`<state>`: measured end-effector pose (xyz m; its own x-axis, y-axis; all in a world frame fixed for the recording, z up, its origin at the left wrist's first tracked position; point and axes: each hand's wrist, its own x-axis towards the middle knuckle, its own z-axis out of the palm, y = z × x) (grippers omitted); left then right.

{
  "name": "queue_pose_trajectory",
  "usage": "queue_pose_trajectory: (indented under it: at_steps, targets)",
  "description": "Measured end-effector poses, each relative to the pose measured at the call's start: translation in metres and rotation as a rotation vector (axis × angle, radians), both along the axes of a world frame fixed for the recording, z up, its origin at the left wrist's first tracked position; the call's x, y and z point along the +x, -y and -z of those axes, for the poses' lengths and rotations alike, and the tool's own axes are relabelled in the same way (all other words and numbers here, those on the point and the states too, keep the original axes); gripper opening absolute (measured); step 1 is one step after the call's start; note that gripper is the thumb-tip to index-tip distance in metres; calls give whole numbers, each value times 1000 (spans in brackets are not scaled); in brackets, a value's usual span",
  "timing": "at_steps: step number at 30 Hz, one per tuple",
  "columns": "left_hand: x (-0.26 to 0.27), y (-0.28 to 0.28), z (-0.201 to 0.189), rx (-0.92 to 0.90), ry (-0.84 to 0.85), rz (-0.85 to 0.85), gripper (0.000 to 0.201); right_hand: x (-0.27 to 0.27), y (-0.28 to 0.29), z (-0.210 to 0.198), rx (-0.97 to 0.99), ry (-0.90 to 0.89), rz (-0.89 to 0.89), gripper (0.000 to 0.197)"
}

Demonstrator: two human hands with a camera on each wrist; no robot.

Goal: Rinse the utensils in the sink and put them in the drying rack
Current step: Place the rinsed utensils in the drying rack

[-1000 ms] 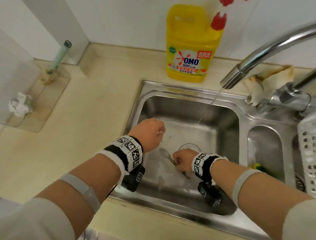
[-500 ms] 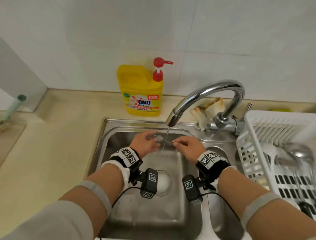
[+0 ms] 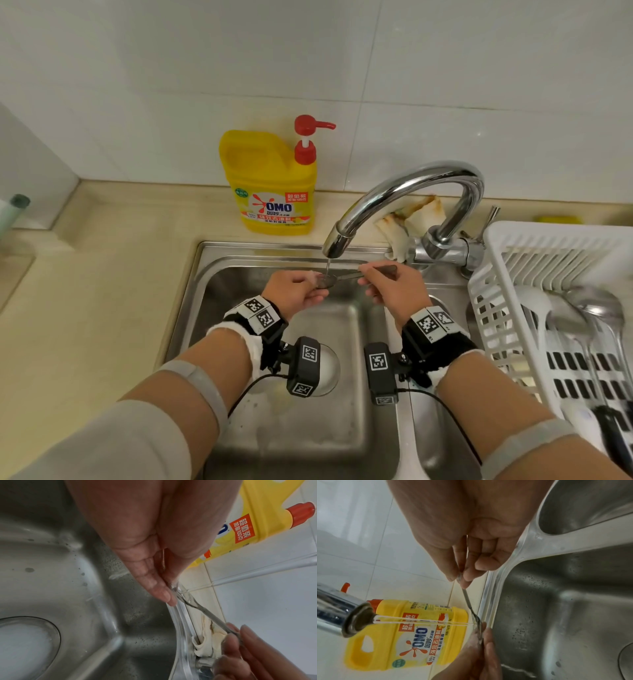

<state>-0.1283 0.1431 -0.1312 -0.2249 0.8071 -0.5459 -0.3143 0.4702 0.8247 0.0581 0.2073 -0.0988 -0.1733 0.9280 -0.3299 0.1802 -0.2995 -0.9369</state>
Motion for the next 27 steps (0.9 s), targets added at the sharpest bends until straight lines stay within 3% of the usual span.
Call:
queue_pose_trajectory:
  at_steps: [7, 14, 18, 27]
  targets:
    - [6, -5, -2, 15, 76, -51, 21, 1, -1, 3, -35, -53, 38, 13]
    - [0, -9, -4, -6, -38, -33, 26, -2, 0, 2, -23, -69, 26, 16]
    - [1, -5, -7, 54, 31, 6, 19, -1, 1, 3, -35, -88, 22, 16]
    - [1, -1, -11, 69, 195, -10, 30, -8, 8, 5, -168, -235, 62, 13]
